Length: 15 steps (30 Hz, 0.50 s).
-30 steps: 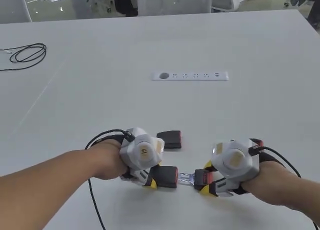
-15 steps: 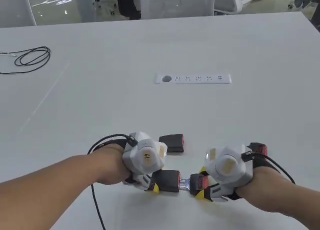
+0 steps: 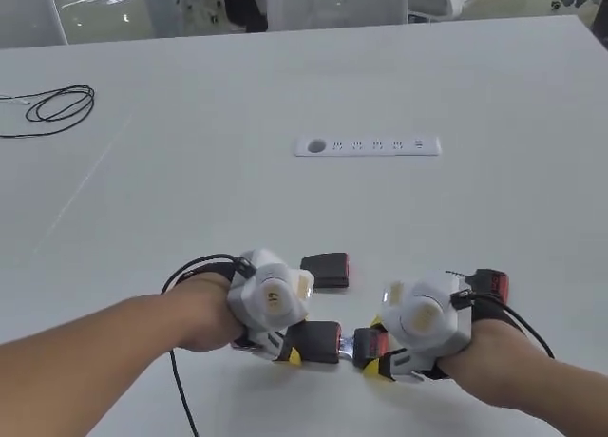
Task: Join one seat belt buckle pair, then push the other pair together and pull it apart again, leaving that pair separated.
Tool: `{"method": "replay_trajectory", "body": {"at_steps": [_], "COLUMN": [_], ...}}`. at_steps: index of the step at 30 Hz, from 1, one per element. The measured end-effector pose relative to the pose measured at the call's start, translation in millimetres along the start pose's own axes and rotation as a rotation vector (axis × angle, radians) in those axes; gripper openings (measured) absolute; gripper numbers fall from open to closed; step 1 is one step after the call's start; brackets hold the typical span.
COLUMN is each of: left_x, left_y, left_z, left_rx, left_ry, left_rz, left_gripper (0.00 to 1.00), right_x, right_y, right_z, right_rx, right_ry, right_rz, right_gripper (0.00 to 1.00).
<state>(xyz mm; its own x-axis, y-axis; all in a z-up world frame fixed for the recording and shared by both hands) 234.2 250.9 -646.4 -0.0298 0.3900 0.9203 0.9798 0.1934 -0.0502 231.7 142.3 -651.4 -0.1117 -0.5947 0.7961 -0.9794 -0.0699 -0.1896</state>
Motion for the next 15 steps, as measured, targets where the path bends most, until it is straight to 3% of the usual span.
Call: {"method": "replay_trajectory", "body": {"at_steps": [6, 15], "left_x": [-0.3, -1.3], "left_y": [-0.9, -0.5], "left_z": [0.7, 1.1], "left_rx": [0.002, 0.003], "left_ry": [0.000, 0.000], "left_rz": [0.001, 0.003], "left_gripper": [0.31, 0.31], "right_x": [-4.3, -6.5], "right_y": [0.0, 2.0], "right_z": [-7.8, -6.9], "right_rx": [0.002, -0.013], "right_ry": [-0.002, 0.002], "right_rz": [0.007, 0.005], "right_gripper": [0.33, 0.33]}}
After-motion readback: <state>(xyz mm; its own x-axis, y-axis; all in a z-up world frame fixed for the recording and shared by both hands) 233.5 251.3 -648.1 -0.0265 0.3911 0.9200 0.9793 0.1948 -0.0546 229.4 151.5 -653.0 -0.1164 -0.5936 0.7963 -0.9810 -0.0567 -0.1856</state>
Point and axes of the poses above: the centre of the closed fingertips' face, and the gripper's own axes: x roughly backward along the fingers, y roughly to its left, z roughly out of its underside, the point moved 4 cm from there along x, roughly backward along the fingers, and after that the axes turned 13 degrees about x, right-handed, at the moved point
